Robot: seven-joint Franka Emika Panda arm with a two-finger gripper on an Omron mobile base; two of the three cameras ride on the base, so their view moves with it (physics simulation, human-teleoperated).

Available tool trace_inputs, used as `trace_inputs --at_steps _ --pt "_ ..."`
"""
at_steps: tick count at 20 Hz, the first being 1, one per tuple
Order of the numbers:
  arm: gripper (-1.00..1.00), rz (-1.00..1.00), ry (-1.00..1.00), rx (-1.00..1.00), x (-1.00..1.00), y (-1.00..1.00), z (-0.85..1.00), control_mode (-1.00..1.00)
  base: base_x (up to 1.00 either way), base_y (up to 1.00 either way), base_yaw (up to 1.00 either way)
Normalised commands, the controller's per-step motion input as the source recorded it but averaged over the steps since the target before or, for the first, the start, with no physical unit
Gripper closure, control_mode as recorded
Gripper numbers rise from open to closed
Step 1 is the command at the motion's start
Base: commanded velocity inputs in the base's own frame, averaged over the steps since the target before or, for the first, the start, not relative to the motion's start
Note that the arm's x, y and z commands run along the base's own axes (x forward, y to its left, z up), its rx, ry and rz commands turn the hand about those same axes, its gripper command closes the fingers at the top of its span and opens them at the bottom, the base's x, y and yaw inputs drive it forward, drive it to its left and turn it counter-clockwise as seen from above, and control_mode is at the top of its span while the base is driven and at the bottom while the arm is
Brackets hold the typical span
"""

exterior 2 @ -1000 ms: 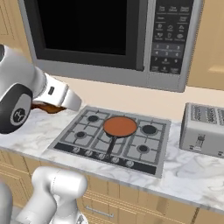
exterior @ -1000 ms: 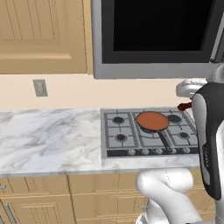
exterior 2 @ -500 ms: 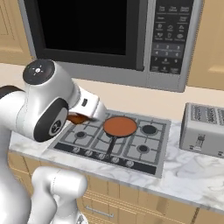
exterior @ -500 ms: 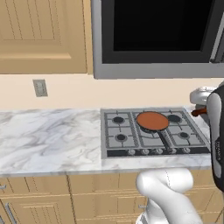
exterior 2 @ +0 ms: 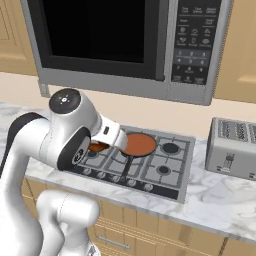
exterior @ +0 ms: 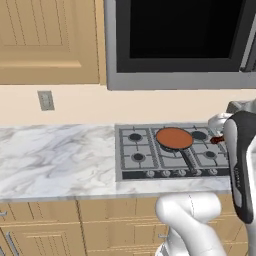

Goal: Retrieve the chicken drumstick from the fridge and place it on the saucepan with marinade on the stove.

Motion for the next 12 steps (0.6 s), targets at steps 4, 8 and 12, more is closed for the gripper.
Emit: trace_inputs --at_steps 4,8,12 --pt "1.00 0.00 0.03 0.00 0.46 0.00 -0.28 -1.00 0.00 0.00 0.00" --pt "1.00 0.00 0.03 0.00 0.53 0.00 -0.15 -1.00 0.00 0.00 0.00" --pt "1.00 0.00 0.04 0.00 0.60 0.00 -0.13 -1.00 0.00 0.00 0.00"
